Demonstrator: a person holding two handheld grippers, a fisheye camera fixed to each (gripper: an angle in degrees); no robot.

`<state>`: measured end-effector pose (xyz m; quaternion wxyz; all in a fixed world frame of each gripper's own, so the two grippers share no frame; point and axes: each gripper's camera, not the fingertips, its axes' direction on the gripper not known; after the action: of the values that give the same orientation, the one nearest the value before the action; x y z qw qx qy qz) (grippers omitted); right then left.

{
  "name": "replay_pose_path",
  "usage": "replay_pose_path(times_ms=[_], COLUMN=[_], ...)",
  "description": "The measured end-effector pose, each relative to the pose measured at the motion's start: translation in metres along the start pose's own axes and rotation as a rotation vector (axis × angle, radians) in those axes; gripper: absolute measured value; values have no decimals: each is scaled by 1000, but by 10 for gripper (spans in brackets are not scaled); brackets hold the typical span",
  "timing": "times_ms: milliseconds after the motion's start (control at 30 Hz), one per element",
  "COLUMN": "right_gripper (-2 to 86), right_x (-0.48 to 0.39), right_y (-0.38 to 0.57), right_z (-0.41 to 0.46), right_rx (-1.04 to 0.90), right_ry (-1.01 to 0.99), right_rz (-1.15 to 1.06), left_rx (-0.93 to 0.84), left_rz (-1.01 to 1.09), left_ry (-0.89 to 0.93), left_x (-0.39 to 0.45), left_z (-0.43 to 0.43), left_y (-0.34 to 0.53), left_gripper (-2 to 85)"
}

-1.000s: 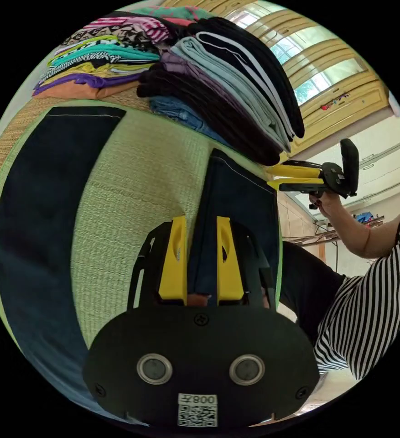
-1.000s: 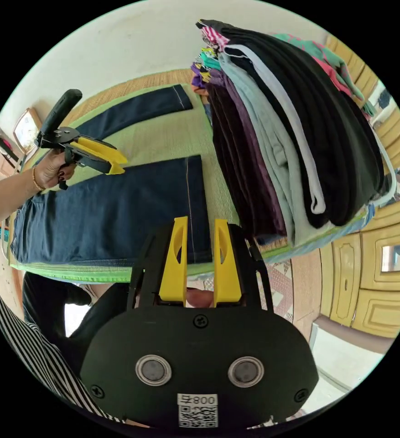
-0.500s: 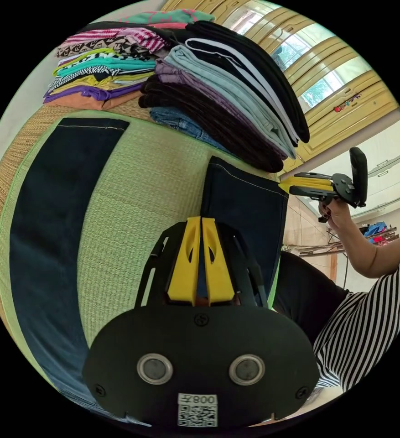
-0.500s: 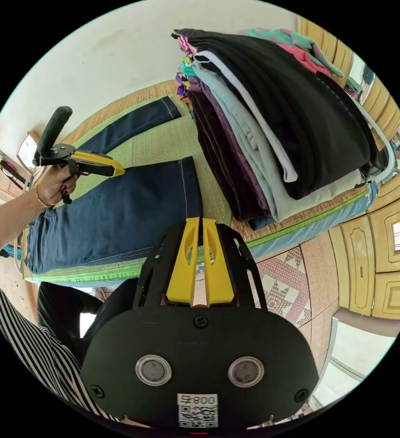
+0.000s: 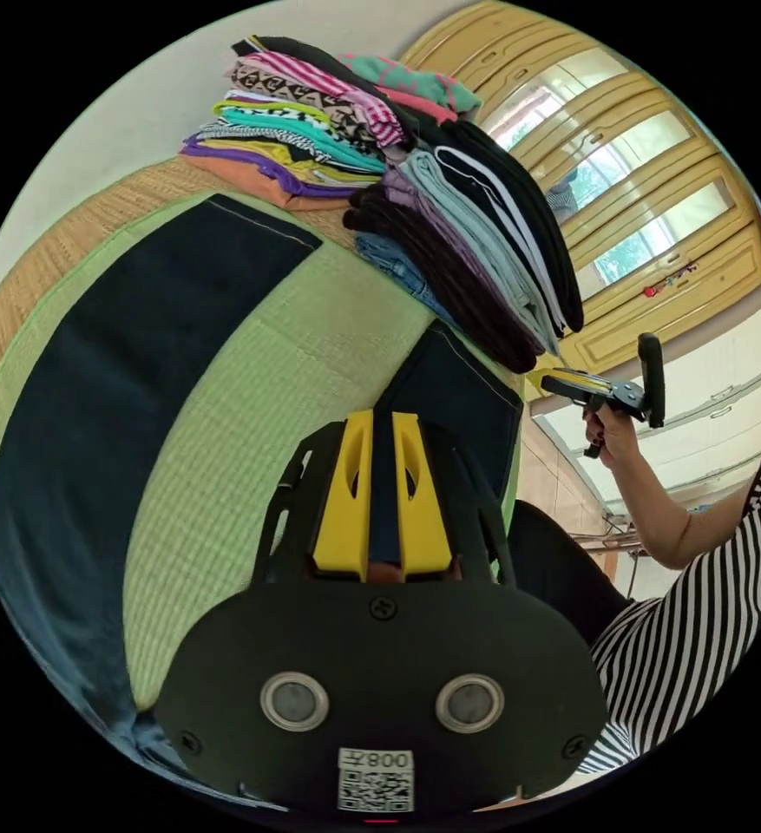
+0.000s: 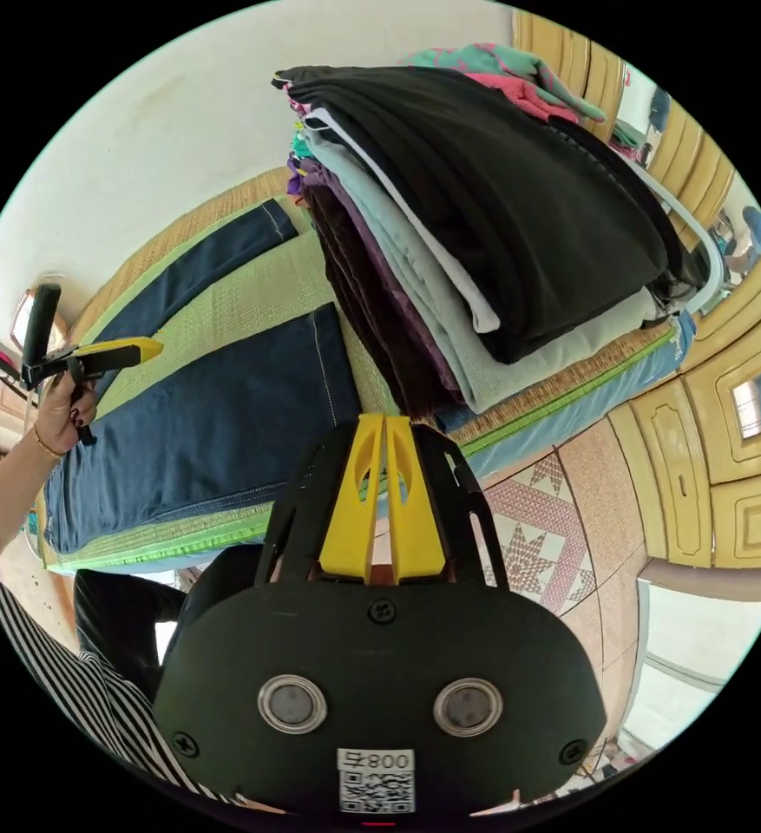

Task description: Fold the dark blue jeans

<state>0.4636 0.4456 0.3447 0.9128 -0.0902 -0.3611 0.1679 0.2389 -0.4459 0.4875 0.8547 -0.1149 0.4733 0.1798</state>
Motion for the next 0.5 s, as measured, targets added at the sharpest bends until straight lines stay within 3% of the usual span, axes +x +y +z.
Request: replay_pose_path(times_ms=[133,300,400,500], right_gripper=[0,1,0,0], right_x=[-71,-233,-321,-389], right_y=[-16,-17,-4,9], right_z=[14,51,69,95], right_rx=[1,-124,-197,-296], right_ry=[-196,-558,-610,-593], right_rz=[-198,-607,-818,-950], left_rx=[-7,41,99,37], left_rz=[-228,-725,-967,-1109], left_ry=[-111,-349,-461,-517], left_x=[-23,-49,-53,-52], left_z=[-59,-164,-212,-237], left_y=[85,241,320,377], left_gripper=[33,14,5,2])
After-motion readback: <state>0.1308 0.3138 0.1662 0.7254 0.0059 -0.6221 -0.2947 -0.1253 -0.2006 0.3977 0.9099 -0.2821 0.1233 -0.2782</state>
